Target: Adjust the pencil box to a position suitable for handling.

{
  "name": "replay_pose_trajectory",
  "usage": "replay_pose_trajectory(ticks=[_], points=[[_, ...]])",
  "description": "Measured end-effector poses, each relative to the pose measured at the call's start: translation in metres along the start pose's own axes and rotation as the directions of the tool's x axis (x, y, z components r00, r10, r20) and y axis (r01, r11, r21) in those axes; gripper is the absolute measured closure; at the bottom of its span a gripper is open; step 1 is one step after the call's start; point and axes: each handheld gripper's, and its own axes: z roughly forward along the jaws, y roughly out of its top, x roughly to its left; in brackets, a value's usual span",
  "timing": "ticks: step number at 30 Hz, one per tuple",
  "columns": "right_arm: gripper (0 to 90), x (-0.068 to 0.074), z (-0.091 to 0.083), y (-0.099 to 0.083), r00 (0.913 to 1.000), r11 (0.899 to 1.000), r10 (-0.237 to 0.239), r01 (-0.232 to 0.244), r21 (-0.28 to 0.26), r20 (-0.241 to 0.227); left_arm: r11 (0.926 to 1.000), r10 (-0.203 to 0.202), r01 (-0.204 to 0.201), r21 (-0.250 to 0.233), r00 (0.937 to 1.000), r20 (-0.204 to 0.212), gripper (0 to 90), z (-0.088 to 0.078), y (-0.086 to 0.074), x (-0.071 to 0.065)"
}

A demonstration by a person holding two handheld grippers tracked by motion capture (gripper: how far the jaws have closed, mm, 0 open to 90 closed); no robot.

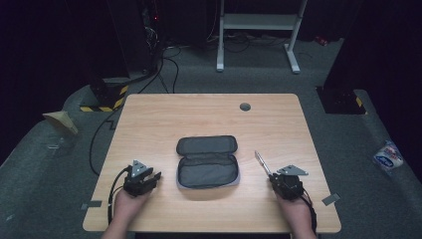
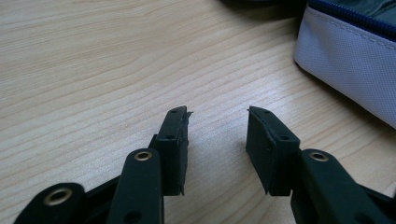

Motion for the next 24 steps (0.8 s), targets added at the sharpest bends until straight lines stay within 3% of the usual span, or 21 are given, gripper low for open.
replay_pose_trajectory(ticks=[8,13,17,21,24], points=[[78.1,0.018,-0.009,-0.005,0.9999,1.000,0.011,-0.011,0.021,-0.001,1.0000,0.003,-0.003,0.000,1.0000,0.002,58.6,0.000,0.000,0.000],[60.2,0.023,-0.014,0.000,0.9998,1.000,-0.003,0.002,-0.026,-0.017,1.0000,0.003,-0.003,0.000,1.0000,0.003,58.6,0.000,0.000,0.000],[54.3,0.019,-0.008,0.012,0.9993,0.999,-0.003,0.001,-0.044,-0.038,1.0000,0.003,-0.003,0.000,1.0000,0.004,58.6,0.000,0.000,0.000],[57.3,0.015,0.004,0.020,0.9987,0.999,-0.008,0.006,-0.039,-0.051,1.0000,0.003,-0.003,0.001,1.0000,0.003,58.5,0.000,0.000,0.000],[57.6,0.015,0.013,0.023,0.9986,0.999,-0.040,0.039,-0.019,-0.035,1.0000,0.003,-0.003,0.001,1.0000,0.003,58.4,0.000,0.000,-0.001]])
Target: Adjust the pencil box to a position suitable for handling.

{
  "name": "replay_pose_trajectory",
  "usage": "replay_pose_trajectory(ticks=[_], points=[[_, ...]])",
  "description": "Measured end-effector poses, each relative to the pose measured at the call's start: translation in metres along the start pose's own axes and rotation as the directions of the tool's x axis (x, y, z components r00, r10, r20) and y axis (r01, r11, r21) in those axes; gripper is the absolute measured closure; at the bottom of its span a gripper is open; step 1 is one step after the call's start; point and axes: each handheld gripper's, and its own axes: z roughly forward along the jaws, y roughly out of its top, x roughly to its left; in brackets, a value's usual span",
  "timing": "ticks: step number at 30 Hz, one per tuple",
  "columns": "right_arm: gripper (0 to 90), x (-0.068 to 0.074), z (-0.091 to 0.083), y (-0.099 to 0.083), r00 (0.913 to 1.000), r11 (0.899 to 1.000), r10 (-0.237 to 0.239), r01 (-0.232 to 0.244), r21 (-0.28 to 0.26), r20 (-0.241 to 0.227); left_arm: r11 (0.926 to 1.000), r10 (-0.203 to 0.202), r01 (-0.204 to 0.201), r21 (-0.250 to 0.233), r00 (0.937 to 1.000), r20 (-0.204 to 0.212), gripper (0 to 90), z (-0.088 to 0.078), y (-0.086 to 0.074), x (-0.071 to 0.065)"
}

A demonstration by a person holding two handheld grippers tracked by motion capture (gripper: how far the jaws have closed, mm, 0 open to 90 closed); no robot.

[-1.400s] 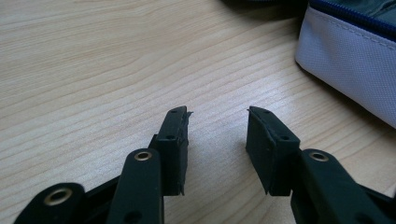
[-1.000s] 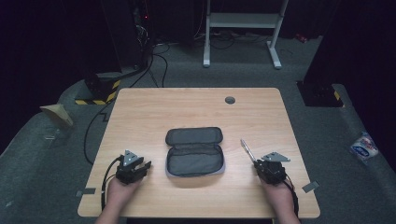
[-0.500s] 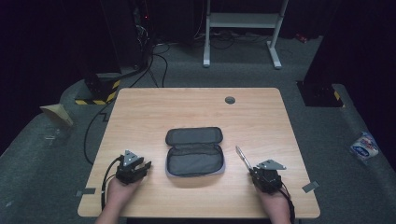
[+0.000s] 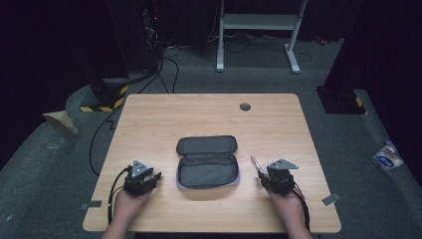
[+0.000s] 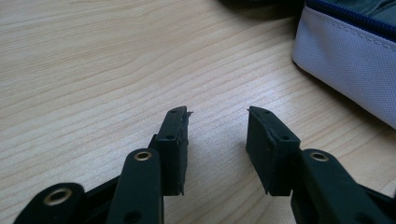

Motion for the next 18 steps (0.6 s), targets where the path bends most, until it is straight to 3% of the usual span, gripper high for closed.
replay_pose_trajectory(ticks=[8,12,18], points=[[62.6,-0.002,0.011,0.010,0.9999,1.000,0.004,-0.004,0.028,-0.012,1.0000,0.000,0.000,0.000,1.0000,0.001,58.3,0.000,0.000,0.000],[63.4,0.000,0.016,0.014,0.9996,0.997,0.015,-0.017,0.074,0.022,1.0000,-0.002,0.002,0.000,1.0000,0.002,58.1,0.000,0.000,0.000],[68.0,0.004,0.014,0.011,0.9990,0.998,-0.012,0.009,0.069,0.042,1.0000,0.000,0.000,0.001,1.0000,0.002,57.8,0.000,0.000,0.000]])
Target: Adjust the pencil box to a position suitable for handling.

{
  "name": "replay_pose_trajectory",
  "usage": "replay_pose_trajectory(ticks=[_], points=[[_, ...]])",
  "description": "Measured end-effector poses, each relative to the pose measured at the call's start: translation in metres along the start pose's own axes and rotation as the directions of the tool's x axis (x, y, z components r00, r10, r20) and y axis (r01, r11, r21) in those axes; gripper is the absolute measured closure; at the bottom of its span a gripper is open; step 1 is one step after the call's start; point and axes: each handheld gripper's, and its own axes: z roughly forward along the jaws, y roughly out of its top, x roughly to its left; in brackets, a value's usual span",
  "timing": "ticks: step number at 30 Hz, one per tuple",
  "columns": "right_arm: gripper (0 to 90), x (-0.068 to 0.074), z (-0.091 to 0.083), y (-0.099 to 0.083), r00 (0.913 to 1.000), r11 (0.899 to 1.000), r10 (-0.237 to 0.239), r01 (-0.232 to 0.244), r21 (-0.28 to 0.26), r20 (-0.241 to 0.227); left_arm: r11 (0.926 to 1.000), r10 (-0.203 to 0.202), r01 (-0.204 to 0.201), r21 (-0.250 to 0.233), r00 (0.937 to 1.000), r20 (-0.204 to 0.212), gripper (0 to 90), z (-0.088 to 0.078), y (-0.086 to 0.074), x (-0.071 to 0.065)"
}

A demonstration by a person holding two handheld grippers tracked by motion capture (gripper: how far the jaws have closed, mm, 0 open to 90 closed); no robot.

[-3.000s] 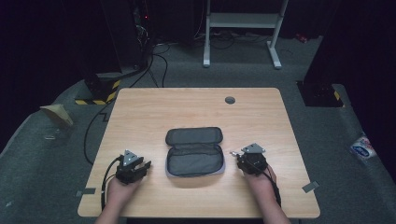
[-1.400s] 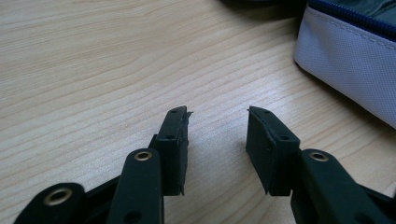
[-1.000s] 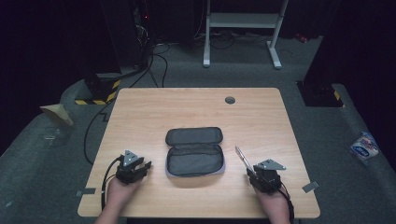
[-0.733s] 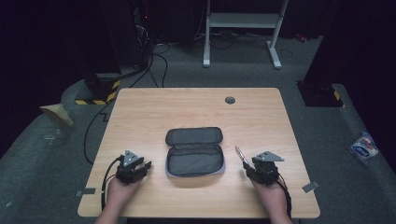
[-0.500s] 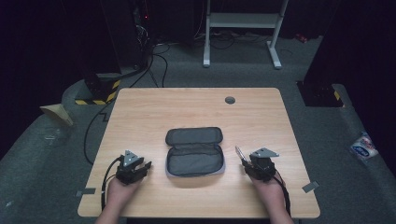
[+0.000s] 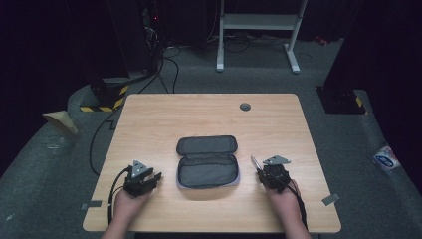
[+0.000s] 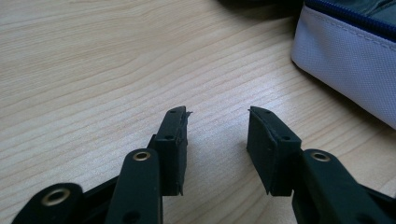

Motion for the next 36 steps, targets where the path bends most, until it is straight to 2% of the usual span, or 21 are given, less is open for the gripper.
replay_pose_trajectory(ticks=[5,7,11,19,36], points=[[69.5,-0.0025,-0.0016,-0.0034,0.9986,1.000,0.025,-0.026,-0.005,-0.046,1.0000,0.001,-0.001,-0.001,1.0000,0.002,57.4,0.0002,0.0000,0.0001],[69.6,-0.0033,-0.0017,-0.0043,0.9985,1.000,0.018,-0.019,-0.011,-0.051,1.0000,0.000,0.000,-0.001,1.0000,0.003,57.1,0.0002,0.0001,0.0001],[71.4,-0.0023,-0.0017,-0.0048,0.9987,1.000,0.017,-0.018,-0.015,-0.047,1.0000,0.007,-0.007,0.003,1.0000,0.006,55.8,0.0003,0.0003,0.0000],[77.4,-0.0015,-0.0018,-0.0064,0.9991,0.999,0.019,-0.020,-0.027,-0.038,1.0000,-0.003,0.003,0.006,1.0000,-0.005,45.2,0.0012,0.0005,-0.0002],[78.9,-0.0009,-0.0022,-0.0072,0.9993,0.999,0.003,-0.004,-0.032,-0.039,0.9999,-0.010,0.010,0.009,0.9998,-0.018,41.4,0.0016,0.0008,0.0001]])
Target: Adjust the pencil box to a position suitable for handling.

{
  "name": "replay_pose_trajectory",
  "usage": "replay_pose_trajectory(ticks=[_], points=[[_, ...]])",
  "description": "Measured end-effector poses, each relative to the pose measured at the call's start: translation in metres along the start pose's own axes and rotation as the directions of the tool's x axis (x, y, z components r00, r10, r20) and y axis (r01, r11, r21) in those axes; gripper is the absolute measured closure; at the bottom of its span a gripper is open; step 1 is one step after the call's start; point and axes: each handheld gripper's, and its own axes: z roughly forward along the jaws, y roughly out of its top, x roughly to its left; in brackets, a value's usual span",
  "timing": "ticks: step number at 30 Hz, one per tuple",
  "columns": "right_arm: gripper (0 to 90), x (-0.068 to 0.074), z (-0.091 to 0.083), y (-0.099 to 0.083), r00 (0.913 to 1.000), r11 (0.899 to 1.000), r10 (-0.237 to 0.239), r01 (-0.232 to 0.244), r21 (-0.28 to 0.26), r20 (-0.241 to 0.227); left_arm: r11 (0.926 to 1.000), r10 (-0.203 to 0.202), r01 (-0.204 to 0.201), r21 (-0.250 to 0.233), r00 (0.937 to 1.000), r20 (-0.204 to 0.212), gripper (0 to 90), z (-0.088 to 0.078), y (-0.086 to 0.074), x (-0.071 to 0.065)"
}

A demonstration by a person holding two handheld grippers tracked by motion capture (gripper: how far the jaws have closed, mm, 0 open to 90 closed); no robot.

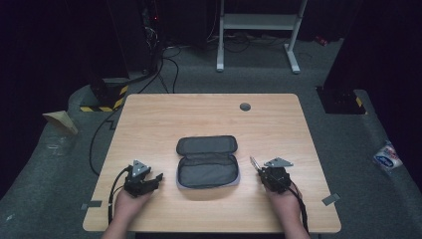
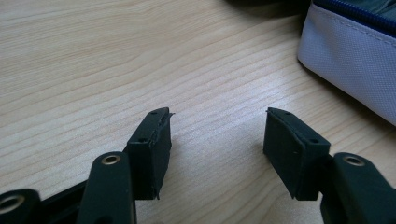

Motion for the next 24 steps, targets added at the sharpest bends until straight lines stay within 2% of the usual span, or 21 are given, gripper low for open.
replay_pose_trajectory(ticks=[4,12,24], points=[[78.9,0.000,-0.001,0.000,0.9999,1.000,0.011,-0.011,0.004,-0.003,1.0000,0.002,-0.002,0.001,1.0000,0.006,39.3,0.000,0.000,0.000],[78.9,-0.004,-0.006,0.000,0.9996,0.999,0.029,-0.029,-0.030,0.004,0.9999,-0.011,0.011,0.007,0.9999,-0.005,34.3,0.001,0.000,0.000],[78.9,-0.009,-0.018,0.002,0.9990,0.996,0.044,-0.044,-0.083,0.004,0.9999,-0.007,0.007,0.011,1.0000,0.000,31.6,0.001,0.000,-0.001]])
